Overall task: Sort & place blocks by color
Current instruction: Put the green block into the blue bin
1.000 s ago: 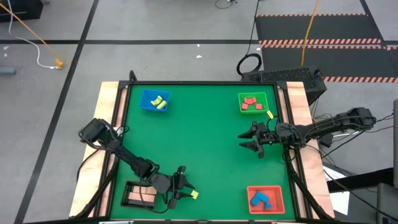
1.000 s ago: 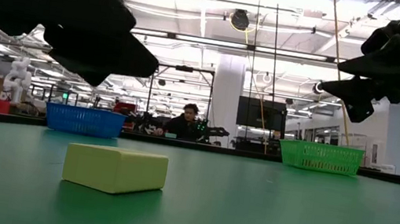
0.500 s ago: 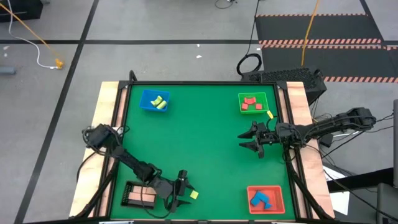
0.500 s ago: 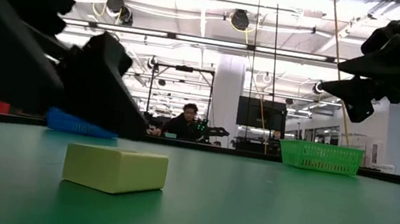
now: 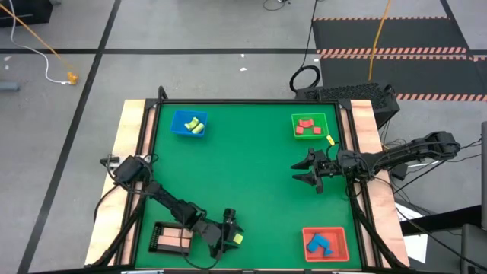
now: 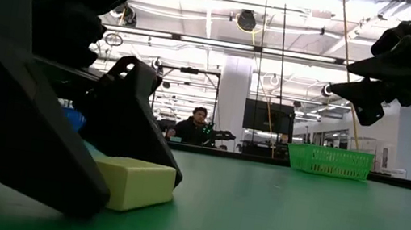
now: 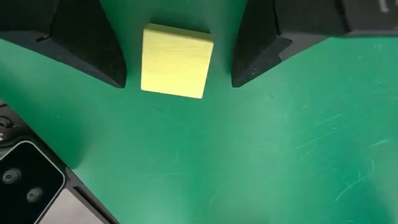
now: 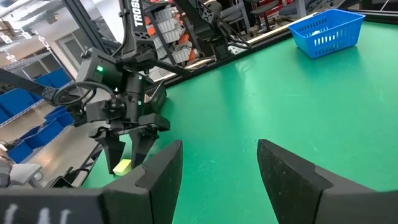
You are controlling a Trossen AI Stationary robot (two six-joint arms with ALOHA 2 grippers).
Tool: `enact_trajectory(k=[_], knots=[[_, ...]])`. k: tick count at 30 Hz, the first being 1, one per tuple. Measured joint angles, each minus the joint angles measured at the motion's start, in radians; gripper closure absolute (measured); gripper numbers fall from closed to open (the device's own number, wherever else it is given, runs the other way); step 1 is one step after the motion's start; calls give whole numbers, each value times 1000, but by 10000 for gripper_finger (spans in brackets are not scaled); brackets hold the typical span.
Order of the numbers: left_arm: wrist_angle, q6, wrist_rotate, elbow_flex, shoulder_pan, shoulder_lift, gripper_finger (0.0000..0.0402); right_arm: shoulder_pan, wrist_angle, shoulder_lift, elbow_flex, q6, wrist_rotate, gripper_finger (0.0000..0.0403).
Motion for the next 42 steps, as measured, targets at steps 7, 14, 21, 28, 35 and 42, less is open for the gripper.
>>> enact_trajectory(k=[7, 14, 21, 28, 35, 42], knots=[[-8, -1, 2, -1, -1, -3, 216, 0, 0, 0, 0, 0, 0, 206], [-26, -43, -2, -3, 29, -23, 265, 0, 0, 0, 0, 0, 0, 206], [-132, -50, 2, -4, 77, -153, 265, 0, 0, 0, 0, 0, 0, 206], [-437, -63, 5, -5, 145, -406, 265, 0, 0, 0, 0, 0, 0, 206], [-746, 3, -113, -4, 234, -667, 265, 0, -1, 0, 0, 0, 0, 206], [-998, 23, -247, -13, 371, -836, 265, 0, 0, 0, 0, 0, 0, 206]])
